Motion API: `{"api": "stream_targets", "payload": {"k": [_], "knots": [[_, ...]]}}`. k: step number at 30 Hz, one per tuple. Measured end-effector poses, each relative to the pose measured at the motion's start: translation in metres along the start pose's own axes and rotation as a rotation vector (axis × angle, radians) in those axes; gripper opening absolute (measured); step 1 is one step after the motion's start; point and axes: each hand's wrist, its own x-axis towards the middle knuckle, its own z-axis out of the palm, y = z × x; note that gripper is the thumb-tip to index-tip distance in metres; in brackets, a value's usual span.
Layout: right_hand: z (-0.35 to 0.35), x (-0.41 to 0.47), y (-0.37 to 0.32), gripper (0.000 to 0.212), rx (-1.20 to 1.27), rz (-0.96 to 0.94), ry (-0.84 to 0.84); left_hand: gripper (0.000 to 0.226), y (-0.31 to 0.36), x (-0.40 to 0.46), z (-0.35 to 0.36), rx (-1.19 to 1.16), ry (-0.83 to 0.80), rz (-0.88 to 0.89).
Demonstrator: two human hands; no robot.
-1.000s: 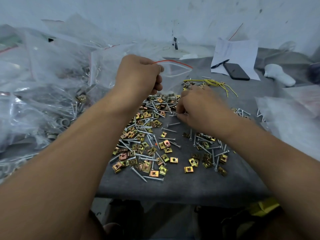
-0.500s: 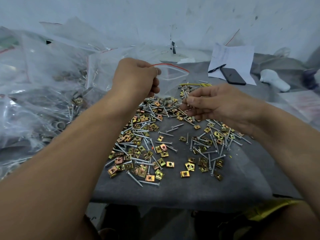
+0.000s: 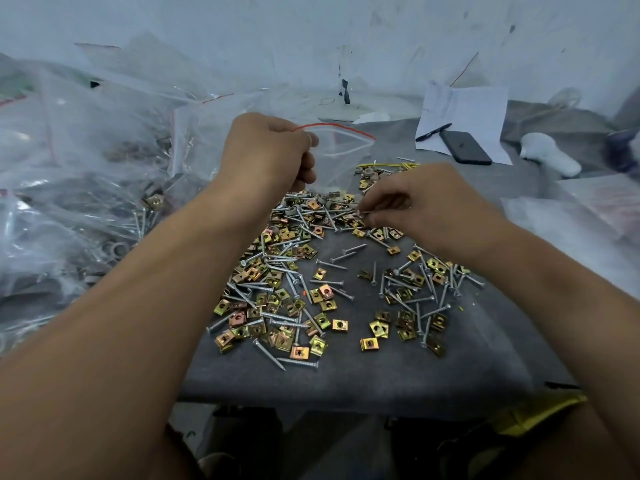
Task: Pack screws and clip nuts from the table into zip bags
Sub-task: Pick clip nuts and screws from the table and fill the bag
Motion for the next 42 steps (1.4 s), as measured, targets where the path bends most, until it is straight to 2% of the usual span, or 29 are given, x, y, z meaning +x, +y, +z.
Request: {"api": "stream_targets", "payload": {"k": [4,9,20,23,26,30,32,34,39,42], "knots": [[0.011,0.007,-0.003,0.019,-0.24,-0.07,-0.126,0.017,0.0,0.0,0.0,-0.005,0.001,0.004],[0.017,0.014,-0.011,0.024,-0.381,-0.077,-0.217,0.016,-0.002,0.001,-0.001,0.001,0.003,-0.002],[0.01,0.003,-0.017,0.019,-0.427,-0.159,-0.246,0.019,-0.001,-0.001,-0.005,-0.009,-0.005,0.003],[0.01,0.003,-0.014,0.019,-0.394,-0.132,-0.257,0.019,0.0,-0.001,-0.007,-0.015,-0.006,0.009],[0.007,0.003,-0.006,0.02,-0.134,0.017,-0.204,0.02,0.0,-0.002,-0.007,-0.017,-0.003,0.005],[-0.013,0.001,0.003,0.029,0.637,0.323,-0.046,0.019,0.0,0.001,-0.007,-0.028,0.005,-0.002],[-0.02,-0.001,0.006,0.038,0.883,0.426,-0.006,0.019,0.0,0.002,-0.007,-0.036,0.007,-0.006],[-0.023,-0.003,0.007,0.037,1.009,0.434,-0.005,0.02,-0.001,0.003,-0.006,-0.037,0.002,-0.011],[-0.027,-0.004,0.004,0.02,1.179,0.294,-0.017,0.02,-0.001,0.001,-0.002,0.007,-0.037,0.004],[-0.028,-0.004,0.002,0.024,1.199,0.27,-0.021,0.019,0.0,-0.003,0.002,0.077,-0.075,0.07]]}}
